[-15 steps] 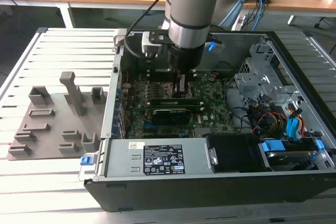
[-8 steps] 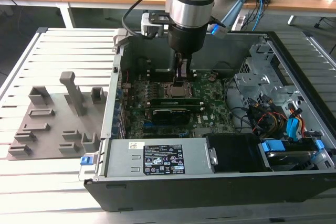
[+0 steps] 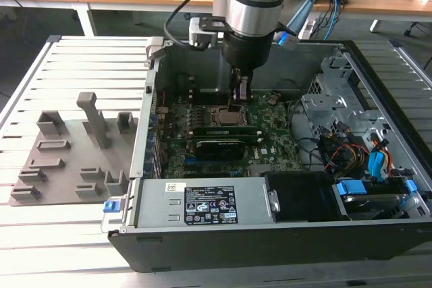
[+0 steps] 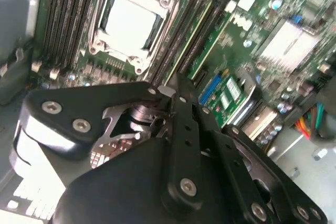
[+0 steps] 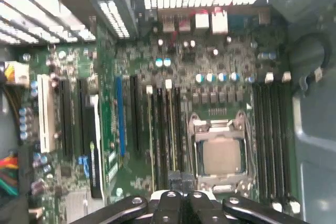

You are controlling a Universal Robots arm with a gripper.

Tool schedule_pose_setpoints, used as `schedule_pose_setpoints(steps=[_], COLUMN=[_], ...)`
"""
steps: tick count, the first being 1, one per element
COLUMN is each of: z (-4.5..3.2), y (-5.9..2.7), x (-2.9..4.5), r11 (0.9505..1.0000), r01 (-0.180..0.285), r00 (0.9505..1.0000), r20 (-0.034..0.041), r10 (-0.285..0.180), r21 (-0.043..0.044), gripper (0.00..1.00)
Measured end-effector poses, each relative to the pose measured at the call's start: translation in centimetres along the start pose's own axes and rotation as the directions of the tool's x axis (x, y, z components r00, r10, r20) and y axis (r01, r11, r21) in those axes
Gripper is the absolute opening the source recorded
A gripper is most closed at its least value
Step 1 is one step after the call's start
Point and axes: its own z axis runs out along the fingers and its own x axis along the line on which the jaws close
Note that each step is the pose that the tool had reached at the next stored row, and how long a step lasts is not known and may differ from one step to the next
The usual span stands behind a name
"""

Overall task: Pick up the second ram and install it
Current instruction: 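Press down the second ram until it locks into place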

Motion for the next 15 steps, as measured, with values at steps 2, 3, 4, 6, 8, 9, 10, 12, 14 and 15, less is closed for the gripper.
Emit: schedule_pose_setpoints(steps=[2, 3, 4, 6, 8, 9, 10, 12, 14, 15], z=[0.74, 1.16, 1.48, 2.01, 2.66, 3.52, 3.79, 4.43, 4.92, 5.04], y=[-2.41, -3.41, -3.83, -4.03, -4.05, -4.09, -4.1, -4.12, -4.13, -4.14], x=[-0.15, -0.21, -0.23, -0.24, -0.23, -0.23, -0.23, -0.22, -0.21, -0.19], r11=[1.0, 1.0, 1.0, 1.0, 0.9999, 0.9998, 0.9998, 0.9997, 0.9995, 0.9994], r01=[0.001, 0.003, 0.005, 0.007, 0.009, 0.016, 0.018, 0.025, 0.032, 0.034], r00=[1.0, 1.0, 1.0, 1.0, 1.0, 0.9999, 0.9998, 0.9997, 0.9995, 0.9994], r20=[-0.0023, -0.0025, -0.0024, -0.0026, -0.0028, -0.0029, -0.0029, -0.0024, 0.0015, 0.0035], r10=[-0.001, -0.003, -0.005, -0.007, -0.009, -0.016, -0.018, -0.025, -0.032, -0.034], r21=[-0.006, -0.0068, -0.0068, -0.007, -0.007, -0.007, -0.007, -0.0071, -0.0074, -0.0076], gripper=[0.11, 0.11, 0.11, 0.11, 0.11, 0.11, 0.11, 0.11, 0.11, 0.11])
